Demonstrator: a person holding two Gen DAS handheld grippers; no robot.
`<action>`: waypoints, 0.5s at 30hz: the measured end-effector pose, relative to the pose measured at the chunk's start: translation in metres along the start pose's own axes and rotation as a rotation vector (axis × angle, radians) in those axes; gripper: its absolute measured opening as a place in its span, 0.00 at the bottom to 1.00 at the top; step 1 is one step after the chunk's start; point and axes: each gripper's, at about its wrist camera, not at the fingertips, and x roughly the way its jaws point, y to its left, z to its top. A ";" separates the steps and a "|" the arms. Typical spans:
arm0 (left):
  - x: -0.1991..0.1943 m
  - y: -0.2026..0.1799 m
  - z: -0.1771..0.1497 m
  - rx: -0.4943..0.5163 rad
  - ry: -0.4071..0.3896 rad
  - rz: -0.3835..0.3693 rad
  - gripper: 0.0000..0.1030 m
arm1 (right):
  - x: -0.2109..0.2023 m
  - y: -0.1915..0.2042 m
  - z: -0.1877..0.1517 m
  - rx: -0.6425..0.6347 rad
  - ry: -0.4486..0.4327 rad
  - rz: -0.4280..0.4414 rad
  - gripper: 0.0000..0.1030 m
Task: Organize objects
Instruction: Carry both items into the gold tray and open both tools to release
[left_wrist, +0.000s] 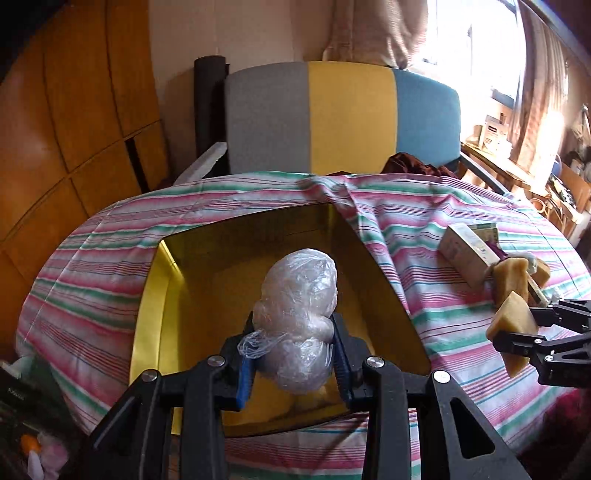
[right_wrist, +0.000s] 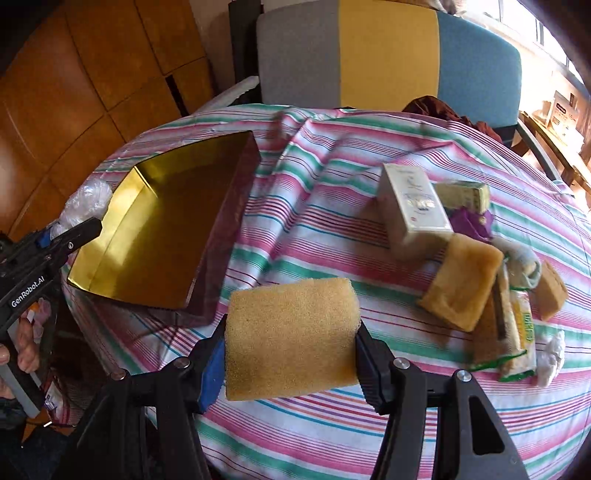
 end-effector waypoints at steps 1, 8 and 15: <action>0.003 0.009 -0.002 -0.020 0.010 0.010 0.35 | 0.002 0.008 0.004 -0.010 -0.009 0.005 0.59; 0.027 0.072 -0.022 -0.132 0.075 0.111 0.35 | 0.014 0.056 0.030 -0.055 -0.061 0.066 0.59; 0.043 0.104 -0.046 -0.192 0.119 0.159 0.35 | 0.044 0.100 0.044 -0.105 -0.051 0.104 0.59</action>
